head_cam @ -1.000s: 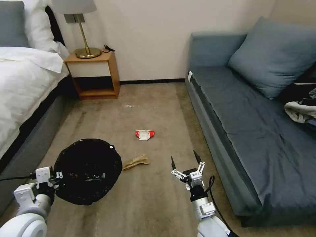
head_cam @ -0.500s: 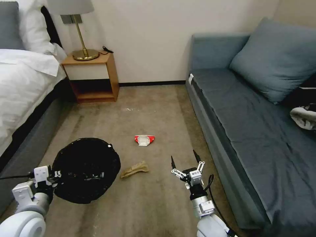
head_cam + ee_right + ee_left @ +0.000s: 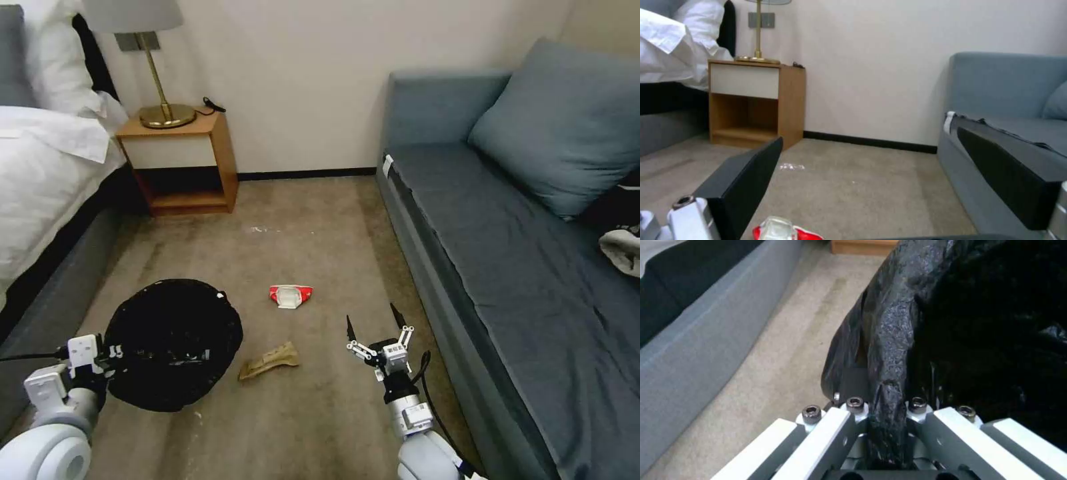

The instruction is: Pick up the trash bin, then pick up the garbage on the floor and place it into the trash bin.

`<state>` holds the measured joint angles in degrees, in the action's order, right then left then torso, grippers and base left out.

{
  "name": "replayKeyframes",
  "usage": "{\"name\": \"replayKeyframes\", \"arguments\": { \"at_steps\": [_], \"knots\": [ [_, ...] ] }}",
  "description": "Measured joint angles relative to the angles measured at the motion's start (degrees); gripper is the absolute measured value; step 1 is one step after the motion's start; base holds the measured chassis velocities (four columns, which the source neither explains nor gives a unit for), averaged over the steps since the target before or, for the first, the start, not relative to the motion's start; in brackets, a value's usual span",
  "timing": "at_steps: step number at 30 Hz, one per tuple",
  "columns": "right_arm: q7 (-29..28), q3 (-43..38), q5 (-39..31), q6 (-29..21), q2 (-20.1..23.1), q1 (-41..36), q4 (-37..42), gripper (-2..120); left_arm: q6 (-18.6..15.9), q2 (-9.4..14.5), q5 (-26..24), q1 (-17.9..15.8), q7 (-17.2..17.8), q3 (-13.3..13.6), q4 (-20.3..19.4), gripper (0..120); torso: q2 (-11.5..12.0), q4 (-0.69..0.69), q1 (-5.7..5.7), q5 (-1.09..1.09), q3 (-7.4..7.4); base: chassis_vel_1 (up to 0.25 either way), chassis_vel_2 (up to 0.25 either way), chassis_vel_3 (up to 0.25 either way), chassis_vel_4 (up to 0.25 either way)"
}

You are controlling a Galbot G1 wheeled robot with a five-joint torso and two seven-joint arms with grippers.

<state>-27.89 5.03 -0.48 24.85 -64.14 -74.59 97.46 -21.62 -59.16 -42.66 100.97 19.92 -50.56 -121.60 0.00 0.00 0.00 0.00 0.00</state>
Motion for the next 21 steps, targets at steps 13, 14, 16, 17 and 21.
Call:
{"name": "replayKeyframes", "arguments": {
  "at_steps": [13, 14, 16, 17, 21],
  "knots": [
    [0.0, 0.0, -0.2, 0.1, 0.0, 0.1, -0.1, 100, 0.0, -1.0, 0.4, 0.3, 0.0, 0.0, -0.4, 3, 0.0, 0.01, 0.00, 0.01, 0.00, -0.084, 0.092, 0.083, -0.086],
    [0.0, -0.1, -0.2, 0.1, 0.0, 0.0, -0.1, 100, 0.0, -1.1, 0.4, 0.3, 0.0, 0.0, -0.4, 3, 0.0, 0.01, 0.00, 0.00, 0.00, -0.075, 0.075, 0.089, -0.090],
    [0.0, -0.1, -0.2, 0.2, 0.0, -0.1, 0.0, 100, 0.0, -1.2, 0.5, 0.4, 0.0, 0.0, -0.6, 3, 0.0, 0.01, 0.00, 0.01, 0.00, -0.098, 0.084, 0.083, -0.081],
    [0.0, -0.2, -0.2, 0.3, 0.1, -0.1, 0.0, 100, 0.0, -1.3, 0.5, 0.4, 0.0, 0.0, -0.7, 3, 0.0, 0.00, 0.00, 0.01, 0.00, -0.097, 0.084, 0.083, -0.099],
    [0.4, -0.3, -0.2, 0.6, 0.2, -0.1, 0.0, 100, 0.1, -1.6, 0.6, 0.5, 0.0, 0.0, -1.0, 3, 0.0, -0.01, 0.00, 0.01, 0.00, -0.083, 0.076, 0.067, -0.078]
  ]
}}
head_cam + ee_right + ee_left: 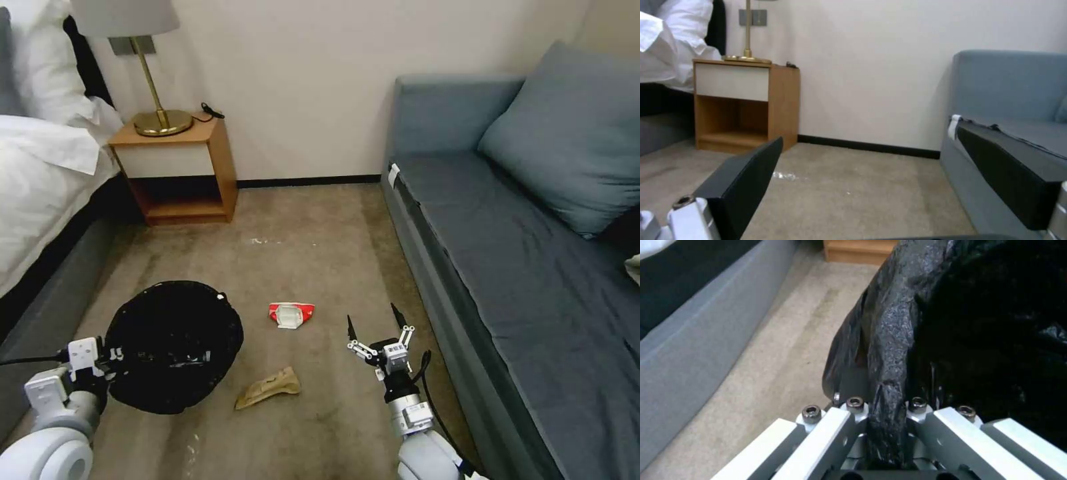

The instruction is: Pick up the trash bin, then pick up the garbage on the floor and place it into the trash bin.

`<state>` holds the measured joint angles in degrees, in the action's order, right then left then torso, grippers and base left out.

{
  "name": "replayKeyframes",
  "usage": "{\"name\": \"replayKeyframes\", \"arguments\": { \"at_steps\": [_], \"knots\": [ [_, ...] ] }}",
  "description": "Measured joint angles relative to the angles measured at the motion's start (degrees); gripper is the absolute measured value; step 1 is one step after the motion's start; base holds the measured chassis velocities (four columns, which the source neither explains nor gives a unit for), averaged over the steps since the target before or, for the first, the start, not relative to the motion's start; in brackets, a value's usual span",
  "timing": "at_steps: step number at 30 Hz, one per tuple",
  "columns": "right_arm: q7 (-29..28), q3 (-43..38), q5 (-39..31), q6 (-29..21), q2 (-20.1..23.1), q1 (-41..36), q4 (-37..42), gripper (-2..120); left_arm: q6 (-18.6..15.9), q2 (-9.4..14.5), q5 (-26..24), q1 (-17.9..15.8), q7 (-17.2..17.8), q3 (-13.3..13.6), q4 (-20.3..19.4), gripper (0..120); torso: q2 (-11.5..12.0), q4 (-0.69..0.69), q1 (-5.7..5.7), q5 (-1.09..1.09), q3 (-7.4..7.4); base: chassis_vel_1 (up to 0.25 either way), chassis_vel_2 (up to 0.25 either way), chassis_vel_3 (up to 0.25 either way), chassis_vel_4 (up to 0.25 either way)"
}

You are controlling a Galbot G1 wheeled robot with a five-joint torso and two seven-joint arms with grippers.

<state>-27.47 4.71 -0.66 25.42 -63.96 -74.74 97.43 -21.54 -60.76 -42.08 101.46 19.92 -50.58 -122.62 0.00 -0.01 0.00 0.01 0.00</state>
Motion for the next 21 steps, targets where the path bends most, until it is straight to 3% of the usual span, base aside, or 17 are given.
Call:
{"name": "replayKeyframes", "arguments": {
  "at_steps": [13, 15, 17, 19, 21],
  "knots": [
    [3.0, 1.9, -1.0, 0.0, 1.6, 4.6, -0.1, 100, 0.4, -0.9, 0.2, 0.3, 0.0, -0.3, -0.7, 3, 0.0, 0.01, 0.00, -0.01, 0.00, -0.008, 0.009, 0.006, -0.006],
    [5.6, 2.3, -2.1, -0.4, 2.1, 5.7, -0.1, 100, 0.5, -1.0, 0.2, 0.4, 0.0, -0.4, -0.9, 3, 0.0, 0.02, 0.00, -0.02, 0.00, 0.000, 0.000, 0.000, 0.000],
    [13.8, 3.3, -5.5, -0.8, 3.4, 8.6, -1.1, 100, 0.7, -1.1, 0.3, 0.5, 0.0, -0.4, -1.0, 3, 0.0, 0.01, 0.00, -0.01, 0.00, 0.000, 0.000, 0.000, 0.000],
    [15.0, 3.6, -6.0, -1.1, 3.7, 9.2, -1.3, 100, 0.7, -1.1, 0.3, 0.5, 0.0, -0.4, -1.1, 3, 0.0, 0.01, 0.00, -0.02, 0.00, 0.000, 0.000, 0.000, 0.000],
    [21.6, 6.7, -8.5, -5.6, 5.8, 14.2, -2.8, 100, 0.7, -1.1, 0.2, 0.4, 0.0, -0.7, -1.2, 3, 0.0, 0.01, 0.00, 0.00, 0.00, 0.000, 0.000, 0.000, 0.000]
  ]
}}
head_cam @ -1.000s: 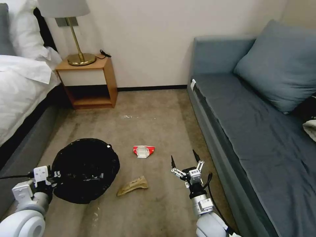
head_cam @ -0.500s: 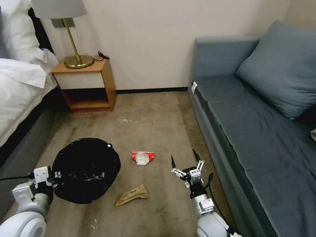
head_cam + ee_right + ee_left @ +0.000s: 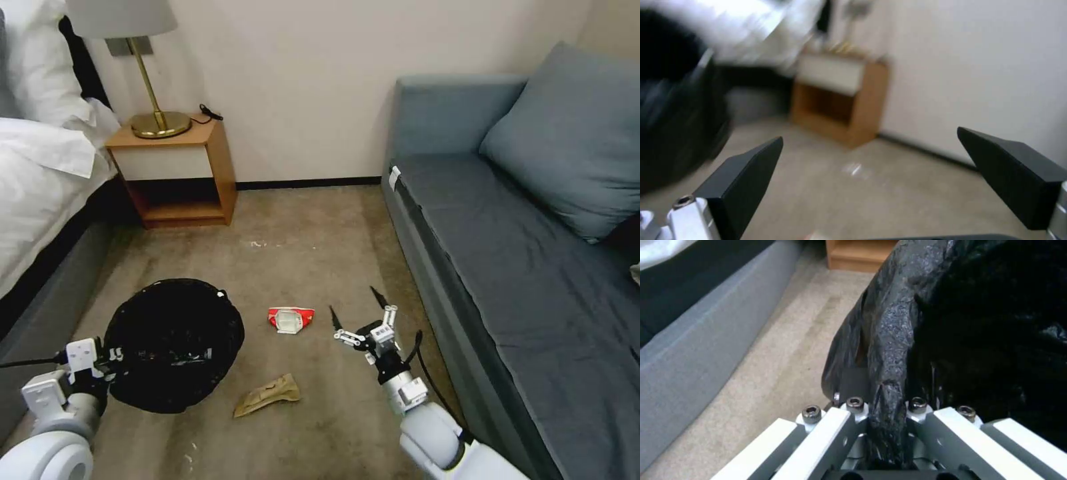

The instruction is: Pick up the trash bin, then pick up the garbage on the floor and place it into the trash bin.

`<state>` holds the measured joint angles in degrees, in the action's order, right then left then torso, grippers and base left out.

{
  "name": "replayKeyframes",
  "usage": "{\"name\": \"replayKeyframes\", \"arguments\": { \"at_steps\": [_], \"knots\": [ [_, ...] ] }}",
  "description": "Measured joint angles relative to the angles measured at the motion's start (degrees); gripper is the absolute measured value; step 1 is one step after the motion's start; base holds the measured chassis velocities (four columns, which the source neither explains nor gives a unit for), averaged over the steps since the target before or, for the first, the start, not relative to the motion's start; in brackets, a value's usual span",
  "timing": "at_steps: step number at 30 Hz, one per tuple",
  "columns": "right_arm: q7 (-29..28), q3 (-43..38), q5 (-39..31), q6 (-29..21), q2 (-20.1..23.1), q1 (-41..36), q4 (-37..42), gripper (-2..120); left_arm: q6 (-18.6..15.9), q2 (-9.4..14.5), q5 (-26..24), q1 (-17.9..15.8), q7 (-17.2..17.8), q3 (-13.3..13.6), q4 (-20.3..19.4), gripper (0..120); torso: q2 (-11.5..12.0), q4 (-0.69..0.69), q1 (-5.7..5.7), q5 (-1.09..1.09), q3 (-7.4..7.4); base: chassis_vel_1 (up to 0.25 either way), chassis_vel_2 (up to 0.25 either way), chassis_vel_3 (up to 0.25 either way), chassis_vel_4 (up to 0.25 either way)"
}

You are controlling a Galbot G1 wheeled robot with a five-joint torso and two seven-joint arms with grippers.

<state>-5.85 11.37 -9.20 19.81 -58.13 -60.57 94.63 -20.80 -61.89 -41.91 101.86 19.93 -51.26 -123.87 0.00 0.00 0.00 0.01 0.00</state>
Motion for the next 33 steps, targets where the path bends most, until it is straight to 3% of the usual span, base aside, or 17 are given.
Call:
{"name": "replayKeyframes", "arguments": {
  "at_steps": [1, 2, 6, 7, 10, 15, 21, 33],
  "knots": [
    [5.4, 2.1, -2.4, -4.4, 1.8, 3.6, -0.7, 100, 0.0, 0.0, 0.0, 0.0, 0.1, -0.1, 0.0, 3, 0.0, 0.00, 0.00, 0.00, 0.00, 0.000, 0.000, 0.000, 0.000],
    [5.4, 2.1, -2.4, -4.4, 1.8, 3.6, -0.7, 100, 0.0, 0.0, 0.0, 0.0, 0.1, -0.1, 0.0, 3, 0.0, 0.00, 0.00, 0.00, 0.00, 0.000, 0.000, 0.000, 0.000],
    [18.8, 9.9, -6.1, -13.3, 3.8, 15.4, -4.4, 100, 0.0, -1.0, 0.3, -0.1, 0.1, -0.1, -0.1, 3, 0.0, -0.01, 0.00, -0.01, 0.00, 0.000, 0.000, 0.000, 0.000],
    [18.8, 9.9, -6.1, -13.3, 3.8, 15.4, -4.4, 100, 0.0, -1.0, 0.3, -0.1, 0.1, -0.1, -0.1, 3, 0.0, -0.01, 0.00, -0.01, 0.00, 0.000, 0.000, 0.000, 0.000],
    [26.4, 17.6, -6.0, -21.8, 2.4, 24.5, -8.4, 100, 0.0, -2.3, 0.9, 0.1, 0.1, -0.1, -0.3, 3, 0.0, 0.02, 0.00, -0.01, 0.01, 0.000, 0.000, 0.000, 0.000],
    [30.4, 27.0, -5.2, -27.6, -0.8, 31.0, -12.5, 100, 0.0, -3.8, 1.6, 0.4, 0.0, 0.0, -0.7, 3, 0.0, 0.00, 0.00, -0.01, 0.01, 0.000, 0.000, 0.000, 0.000],
    [32.4, 34.9, -1.5, -27.1, -4.8, 35.2, -17.9, 100, 0.0, -4.9, 2.5, 0.3, -0.1, 0.1, -0.2, 3, 0.0, 0.01, 0.00, -0.02, 0.00, 0.000, 0.000, 0.000, 0.000],
    [33.5, 39.0, 1.8, -24.7, -9.3, 37.4, -23.3, 100, -0.3, -4.8, 2.4, -1.1, -0.1, 0.4, 1.6, 3, 0.0, 0.00, 0.00, -0.01, 0.00, 0.000, 0.000, 0.000, 0.000]
  ]
}}
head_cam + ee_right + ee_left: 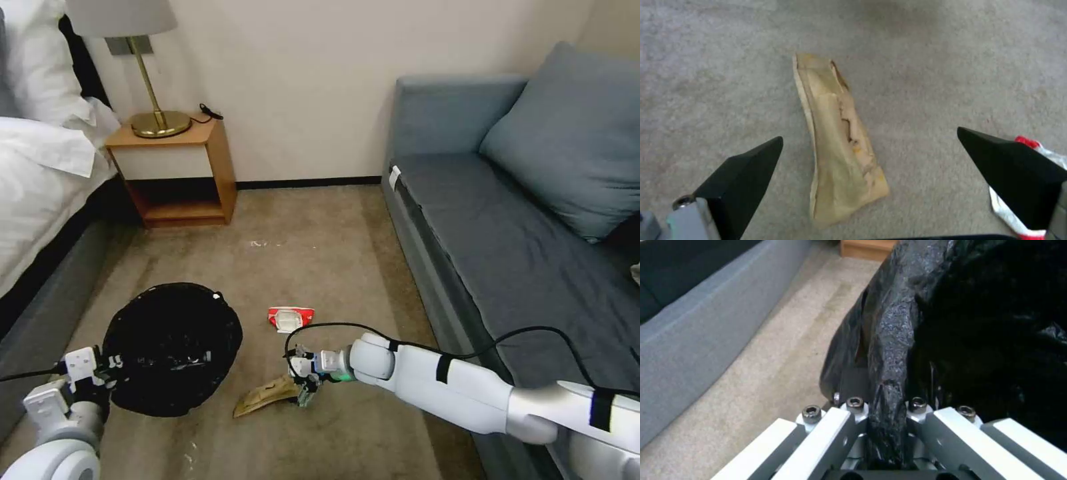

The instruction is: Pick up the trash bin, then pick up the garbage on the floor and place it into the trash bin.

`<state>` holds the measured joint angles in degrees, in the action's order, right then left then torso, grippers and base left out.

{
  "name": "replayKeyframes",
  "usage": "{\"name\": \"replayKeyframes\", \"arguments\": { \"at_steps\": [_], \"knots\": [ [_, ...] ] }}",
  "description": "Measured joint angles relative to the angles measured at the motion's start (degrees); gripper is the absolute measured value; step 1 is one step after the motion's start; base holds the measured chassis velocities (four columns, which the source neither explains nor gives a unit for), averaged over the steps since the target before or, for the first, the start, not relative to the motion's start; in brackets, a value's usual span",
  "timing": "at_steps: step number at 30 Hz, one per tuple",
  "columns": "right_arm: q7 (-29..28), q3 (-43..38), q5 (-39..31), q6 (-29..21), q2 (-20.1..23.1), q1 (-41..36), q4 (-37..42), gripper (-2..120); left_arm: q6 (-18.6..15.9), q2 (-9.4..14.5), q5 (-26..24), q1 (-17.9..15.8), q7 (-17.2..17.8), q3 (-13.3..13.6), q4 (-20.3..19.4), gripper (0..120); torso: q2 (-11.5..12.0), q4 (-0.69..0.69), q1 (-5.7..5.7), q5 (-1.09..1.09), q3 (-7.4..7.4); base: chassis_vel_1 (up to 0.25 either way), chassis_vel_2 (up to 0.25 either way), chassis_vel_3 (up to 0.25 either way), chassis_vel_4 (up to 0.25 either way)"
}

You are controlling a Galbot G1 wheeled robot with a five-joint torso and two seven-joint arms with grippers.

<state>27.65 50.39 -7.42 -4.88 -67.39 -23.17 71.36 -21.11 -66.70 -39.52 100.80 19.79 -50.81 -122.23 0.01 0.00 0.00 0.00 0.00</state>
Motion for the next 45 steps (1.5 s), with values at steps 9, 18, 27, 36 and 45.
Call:
{"name": "replayKeyframes", "arguments": {
  "at_steps": [9, 18, 27, 36, 45],
  "knots": [
    [0.0, 3.3, -0.7, -0.4, -1.2, 0.4, -0.6, 100, -0.1, -0.3, 0.0, -0.2, 0.0, 0.2, 0.2, 3, 0.0, 0.00, 0.00, 0.00, 0.00, 0.000, 0.000, 0.000, 0.000],
    [-1.2, 4.4, -0.2, -0.5, -4.8, -0.2, -3.9, 100, -0.1, -1.1, 0.2, 0.2, 0.0, 0.2, -0.3, 3, 0.0, 0.00, 0.00, 0.00, 0.00, 0.000, 0.000, 0.000, 0.000],
    [-1.4, 3.3, 0.0, -0.1, -9.4, 0.5, -10.8, 100, -0.1, -1.4, 0.3, 0.2, 0.0, 0.2, -0.4, 3, 0.0, 0.01, 0.00, 0.00, 0.00, 0.000, 0.000, 0.000, 0.000],
    [-1.0, 3.0, 1.6, -0.4, -9.5, -1.0, -12.1, 100, 0.0, -1.4, 0.3, 0.2, 0.0, 0.2, -0.4, 3, 0.0, 0.00, 0.00, 0.00, 0.00, 0.000, 0.000, 0.000, 0.000],
    [-0.7, 2.1, 2.8, -0.4, -9.9, -1.2, -14.1, 100, 0.0, -2.0, 0.3, 0.4, 0.0, 0.1, -0.8, 3, 0.0, 0.00, 0.00, 0.00, 0.00, 0.000, 0.000, 0.000, 0.000]
  ]
}}
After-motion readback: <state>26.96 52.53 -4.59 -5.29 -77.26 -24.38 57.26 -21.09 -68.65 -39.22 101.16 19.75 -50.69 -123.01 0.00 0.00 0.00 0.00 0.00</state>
